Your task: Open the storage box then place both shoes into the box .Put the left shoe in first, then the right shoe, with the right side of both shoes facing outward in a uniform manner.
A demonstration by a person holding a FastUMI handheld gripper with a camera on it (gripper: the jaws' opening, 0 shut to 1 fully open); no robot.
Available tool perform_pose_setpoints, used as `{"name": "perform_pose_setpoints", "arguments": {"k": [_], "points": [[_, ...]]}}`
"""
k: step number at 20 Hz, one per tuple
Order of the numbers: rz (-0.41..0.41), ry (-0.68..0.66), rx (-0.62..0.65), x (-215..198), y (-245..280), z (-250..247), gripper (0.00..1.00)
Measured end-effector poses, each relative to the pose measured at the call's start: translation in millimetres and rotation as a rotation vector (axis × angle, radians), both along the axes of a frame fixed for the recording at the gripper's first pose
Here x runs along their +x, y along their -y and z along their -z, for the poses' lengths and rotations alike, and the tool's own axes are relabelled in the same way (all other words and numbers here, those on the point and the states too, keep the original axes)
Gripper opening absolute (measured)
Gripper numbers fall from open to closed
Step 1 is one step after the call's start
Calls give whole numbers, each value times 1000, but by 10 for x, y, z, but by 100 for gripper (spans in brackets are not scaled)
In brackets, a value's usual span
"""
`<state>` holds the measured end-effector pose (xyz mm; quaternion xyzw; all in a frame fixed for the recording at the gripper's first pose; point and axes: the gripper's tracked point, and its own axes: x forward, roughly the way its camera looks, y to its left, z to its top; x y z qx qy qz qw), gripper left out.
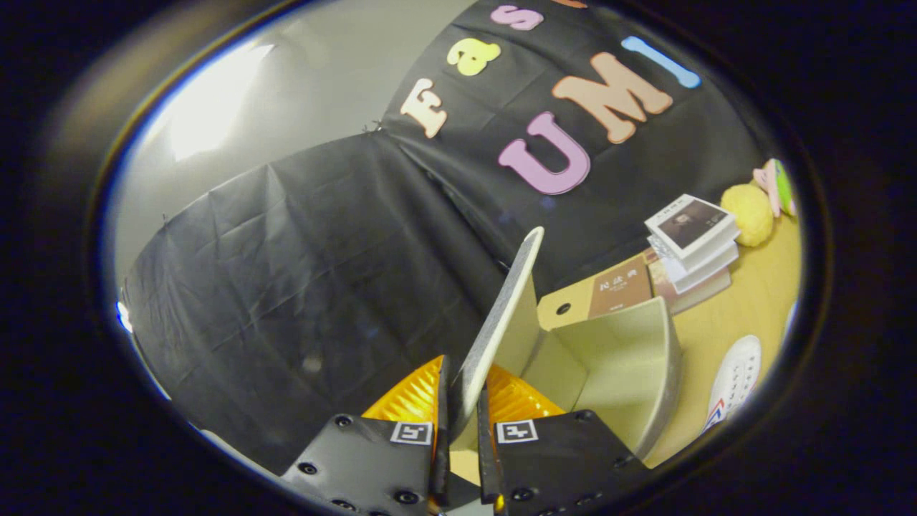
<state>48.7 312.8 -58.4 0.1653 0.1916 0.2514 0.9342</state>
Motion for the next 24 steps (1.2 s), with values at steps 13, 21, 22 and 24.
{"name": "perform_pose_setpoints", "arguments": {"k": [13, 21, 22, 24], "points": [[-176, -114, -25, 168, -1180, 516, 70], [-92, -23, -180, 163, -532, 483, 100], [-71, 8, -208, 151, -381, 423, 100], [-12, 53, -281, 112, 3, 351, 100]]}}
